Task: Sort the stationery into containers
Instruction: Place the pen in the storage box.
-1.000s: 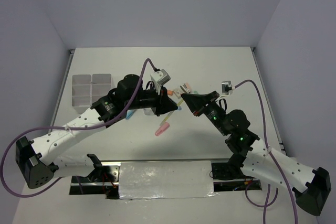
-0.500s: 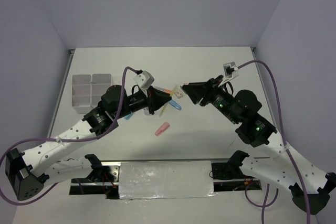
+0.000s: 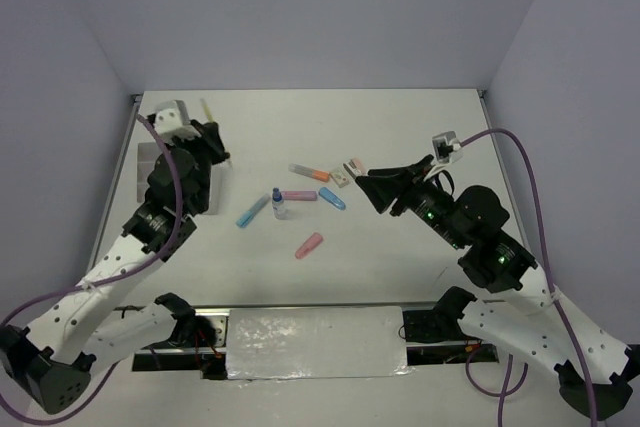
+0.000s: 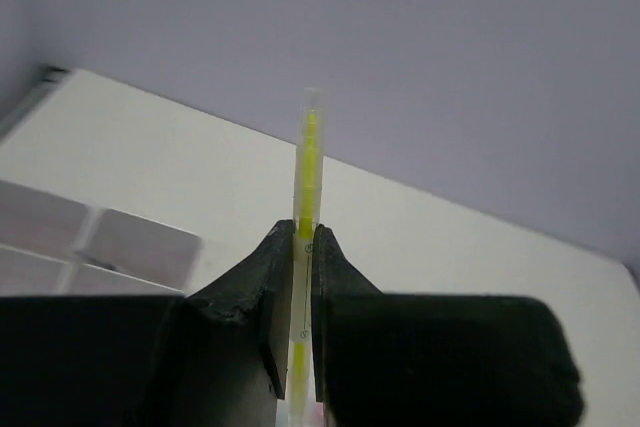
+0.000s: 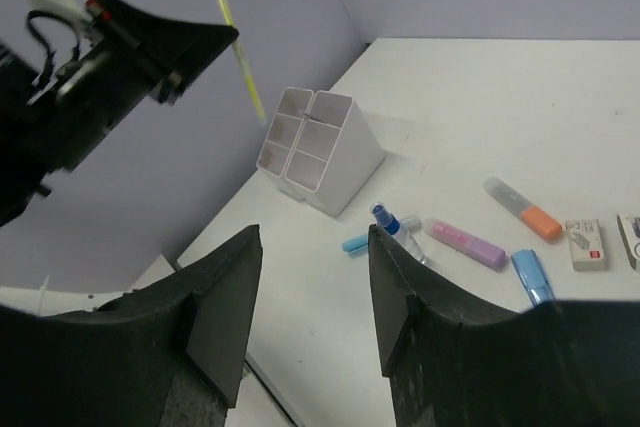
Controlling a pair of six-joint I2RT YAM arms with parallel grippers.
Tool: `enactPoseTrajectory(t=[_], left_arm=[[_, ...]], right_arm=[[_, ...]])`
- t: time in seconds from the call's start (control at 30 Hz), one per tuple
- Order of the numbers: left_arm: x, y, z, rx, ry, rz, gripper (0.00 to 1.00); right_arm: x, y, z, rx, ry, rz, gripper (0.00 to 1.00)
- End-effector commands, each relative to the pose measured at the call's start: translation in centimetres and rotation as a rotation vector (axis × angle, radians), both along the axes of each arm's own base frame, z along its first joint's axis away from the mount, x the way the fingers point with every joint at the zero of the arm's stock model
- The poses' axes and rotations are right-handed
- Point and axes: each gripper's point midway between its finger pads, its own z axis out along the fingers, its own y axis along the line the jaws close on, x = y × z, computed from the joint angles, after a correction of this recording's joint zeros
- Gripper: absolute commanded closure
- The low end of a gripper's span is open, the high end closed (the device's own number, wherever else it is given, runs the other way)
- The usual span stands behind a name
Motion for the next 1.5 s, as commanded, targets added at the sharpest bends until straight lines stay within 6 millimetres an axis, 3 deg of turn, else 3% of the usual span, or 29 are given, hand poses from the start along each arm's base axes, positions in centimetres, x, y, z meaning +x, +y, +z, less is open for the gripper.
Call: enactPoseTrajectory(t=[0.0,0.2,0.33,0.47,0.6,0.93,1.2,1.47], left_arm=[[2.1,8.6,1.4,-0.116,-0.053,0.412,1.00],[6.0,14.6,1.0,-0.212,-0.147,0.728,1.00],[7.7,16.2,-0.3,-0.218,-0.149,0.779,1.00],[9.2,17.8,-3.9,-0.211,-0.113,0.816,1.00],[10.2,18.0,-4.8,-0.231,-0.148,0.805,1.00],[11.6,17.9,-9.9,-0.257,-0.099,0.837,1.00],[11.2,17.5,-13.8,-0.284,-0.056,0.822,1.00],[10.6,16.8,-16.0,-0.314,-0.021,0.815,0.98]], right_arm=[[-0.9,0.1,-0.2,-0.015,-0.040,0.047,0.46],[-1.2,-0.3,-1.4,-0.067,-0.059,0.046,0.43],[-1.1,-0.5,-1.6,-0.104,-0.072,0.042,0.42],[-0.8,-1.1,-1.4,-0.123,-0.081,0.013,0.39],[-0.8,-0.7,-0.7,-0.129,-0.097,0.035,0.39],[0.1,-0.3,-0.6,-0.143,-0.113,0.044,0.38],[0.7,0.2,-0.8,-0.154,-0.121,0.057,0.38],[0.9,0.6,-1.1,-0.138,-0.115,0.071,0.38]])
